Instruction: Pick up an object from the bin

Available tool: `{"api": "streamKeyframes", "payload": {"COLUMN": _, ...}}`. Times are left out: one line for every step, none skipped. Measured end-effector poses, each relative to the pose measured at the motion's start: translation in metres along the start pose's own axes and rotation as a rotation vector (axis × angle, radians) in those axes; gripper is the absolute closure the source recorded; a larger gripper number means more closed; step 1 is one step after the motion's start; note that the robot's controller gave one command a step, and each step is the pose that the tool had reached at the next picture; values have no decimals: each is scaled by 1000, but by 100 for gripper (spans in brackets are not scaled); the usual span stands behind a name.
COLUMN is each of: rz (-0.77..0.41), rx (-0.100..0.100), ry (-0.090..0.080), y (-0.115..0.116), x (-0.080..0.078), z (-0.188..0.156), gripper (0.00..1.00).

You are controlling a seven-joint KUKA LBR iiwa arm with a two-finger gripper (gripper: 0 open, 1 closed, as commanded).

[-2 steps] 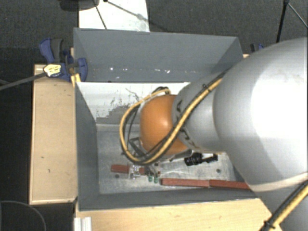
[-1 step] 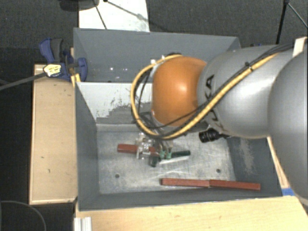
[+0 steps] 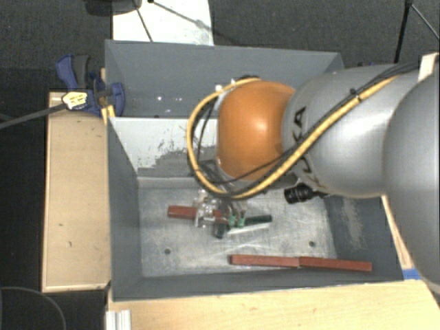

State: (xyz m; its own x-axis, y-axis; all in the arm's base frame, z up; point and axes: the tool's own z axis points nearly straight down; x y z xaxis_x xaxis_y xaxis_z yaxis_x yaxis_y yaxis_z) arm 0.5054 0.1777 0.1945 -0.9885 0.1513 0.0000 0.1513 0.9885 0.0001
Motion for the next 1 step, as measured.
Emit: {"api": "streamKeyframes", "payload": {"rz": -97, "rx": 1, "ry": 2, "y": -8, "x": 4, "z": -43, "gripper": 100}}
